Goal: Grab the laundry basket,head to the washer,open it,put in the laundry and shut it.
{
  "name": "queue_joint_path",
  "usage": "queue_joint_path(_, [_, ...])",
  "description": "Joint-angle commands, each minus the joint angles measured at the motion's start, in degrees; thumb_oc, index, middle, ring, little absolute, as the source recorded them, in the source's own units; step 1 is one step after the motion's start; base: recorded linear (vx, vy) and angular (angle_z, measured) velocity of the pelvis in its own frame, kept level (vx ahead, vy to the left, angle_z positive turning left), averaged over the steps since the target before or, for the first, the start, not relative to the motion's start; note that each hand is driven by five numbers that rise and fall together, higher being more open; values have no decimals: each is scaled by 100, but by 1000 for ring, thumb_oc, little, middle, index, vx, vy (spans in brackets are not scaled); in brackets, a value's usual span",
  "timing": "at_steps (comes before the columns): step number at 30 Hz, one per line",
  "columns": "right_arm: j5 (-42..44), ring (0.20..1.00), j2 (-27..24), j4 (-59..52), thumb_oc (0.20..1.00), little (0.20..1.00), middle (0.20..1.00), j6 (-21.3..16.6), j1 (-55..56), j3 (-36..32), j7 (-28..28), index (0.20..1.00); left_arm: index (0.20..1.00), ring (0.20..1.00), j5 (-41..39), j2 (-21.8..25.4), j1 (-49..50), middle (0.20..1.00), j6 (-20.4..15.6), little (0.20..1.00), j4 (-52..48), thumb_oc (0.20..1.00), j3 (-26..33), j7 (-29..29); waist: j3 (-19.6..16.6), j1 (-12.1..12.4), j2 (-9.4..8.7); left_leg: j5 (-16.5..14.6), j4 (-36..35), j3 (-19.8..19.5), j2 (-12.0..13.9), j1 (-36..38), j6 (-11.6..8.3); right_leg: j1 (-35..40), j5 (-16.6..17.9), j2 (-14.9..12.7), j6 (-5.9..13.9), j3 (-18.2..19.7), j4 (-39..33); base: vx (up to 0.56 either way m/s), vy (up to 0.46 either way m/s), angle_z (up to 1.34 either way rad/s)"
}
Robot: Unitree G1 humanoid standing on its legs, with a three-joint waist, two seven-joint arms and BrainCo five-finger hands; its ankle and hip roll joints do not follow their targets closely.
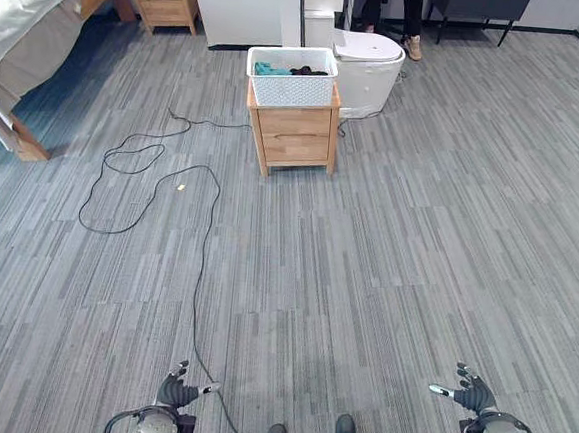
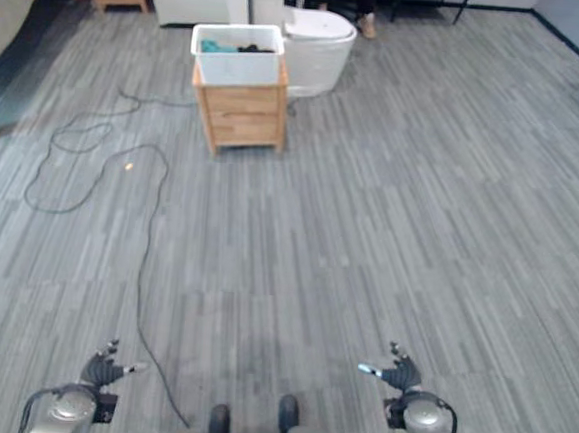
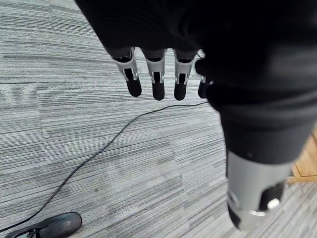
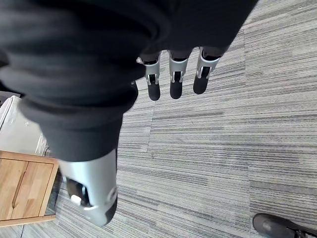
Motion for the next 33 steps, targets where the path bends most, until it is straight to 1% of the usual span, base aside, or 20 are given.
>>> queue_joint_path(1, [40,1000,24,-33,1000,1000,1000,-136,-139,-83,-59,1000,1000,1000,-81,110,-88,1000,-92,1000,35,1000,217,87,-120,-30,-302,-427,103,-67,-300,-90,53,83,-737,-193,462,152,393,0,0,0])
queue_joint_path(6, [69,1000,89,33,1000,1000,1000,-104,-155,-87,-86,1000,1000,1000,-169,83,-78,1000,-60,1000,59,1000,255,100,-101,-4,-328,-499,191,-60,-315,-137,78,62,-761,-229,485,131,445,41,28,-3])
queue_joint_path(9, [56,1000,119,74,1000,1000,1000,-67,-192,-88,-110,1000,1000,1000,-284,59,-102,1000,-35,1000,145,1000,303,107,-71,20,-353,-582,358,-46,-330,-229,109,20,-781,-265,504,122,520,39,46,-7])
queue_joint_path(13, [125,1000,163,83,1000,1000,1000,-57,-277,-100,-127,1000,1000,1000,-376,111,-117,1000,-45,1000,13,1000,345,176,-11,75,-435,-768,737,33,-389,-476,157,-83,-768,-366,576,105,648,55,95,-8])
queue_joint_path(14, [143,1000,196,92,1000,1000,1000,-44,-308,-94,-142,1000,1000,1000,-418,147,-116,1000,-48,1000,-72,1000,366,204,17,108,-471,-841,872,58,-405,-577,183,-166,-766,-404,628,112,754,46,125,-8])
queue_joint_path(18, [112,1000,235,99,1000,1000,1000,-23,-360,-45,-125,1000,1000,1000,-483,241,-113,1000,-47,1000,-245,1000,409,218,96,158,-528,-973,1048,48,-443,-651,247,-373,-690,-463,783,96,1175,57,112,-12])
queue_joint_path(19, [124,1000,254,78,1000,1000,1000,-17,-420,4,-120,1000,1000,1000,-487,296,-170,1000,-39,1000,-294,1000,404,224,207,146,-537,-1039,1165,18,-446,-676,286,-563,-633,-459,866,90,1641,42,84,-13])
queue_joint_path(20, [124,1000,254,78,1000,1000,1000,-17,-422,4,-120,1000,1000,1000,-487,297,-171,1000,-38,1000,-294,1000,405,224,206,147,-538,-1042,1171,20,-447,-682,287,-572,-639,-460,866,93,1653,48,82,-9])
queue_joint_path(22, [113,1000,281,26,1000,1000,1000,-26,-434,56,-111,1000,1000,1000,-460,332,-186,1000,-41,1000,-377,1000,394,223,284,146,-517,-1113,1199,13,-420,-629,293,-834,-648,-445,867,-12,2036,93,57,-5])
queue_joint_path(23, [114,1000,286,-6,1000,1000,1000,-29,-423,68,-113,1000,1000,1000,-437,328,-214,1000,-42,1000,-369,1000,367,219,303,132,-524,-1148,1176,-27,-431,-550,292,-931,-648,-405,837,-51,2070,148,59,-10])
queue_joint_path(26, [111,1000,234,-7,1000,1000,1000,-35,-414,68,-117,1000,1000,1000,-359,328,-249,1000,-29,1000,-379,1000,306,198,364,57,-489,-1215,1052,-119,-477,-269,284,-1225,-572,-286,747,-177,1843,191,23,3])
queue_joint_path(28, [111,1000,215,-9,1000,1000,1000,-31,-415,71,-121,1000,1000,1000,-347,314,-257,1000,-31,1000,-361,1000,286,196,396,18,-477,-1239,997,-150,-485,-160,277,-1302,-526,-248,729,-254,1711,184,-10,7])
queue_joint_path(29, [134,1000,177,-44,1000,1000,1000,-40,-390,70,-137,1000,1000,1000,-312,273,-320,1000,-25,1000,-274,1000,239,204,434,-65,-499,-1306,892,-256,-564,57,270,-1532,-393,-173,725,-358,1276,261,-25,23])
queue_joint_path(31, [127,1000,152,-50,1000,1000,1000,-33,-332,60,-139,1000,1000,1000,-283,226,-354,1000,-35,1000,-205,1000,246,206,494,-146,-488,-1412,858,-398,-620,306,258,-1668,-254,-108,750,-444,895,317,-49,45])
queue_joint_path(33, [95,1000,147,-63,1000,1000,1000,-23,-295,50,-140,1000,1000,1000,-229,183,-373,1000,-41,1000,-167,1000,227,204,524,-189,-488,-1472,870,-512,-678,432,239,-1789,-143,-100,778,-507,702,259,-85,44])
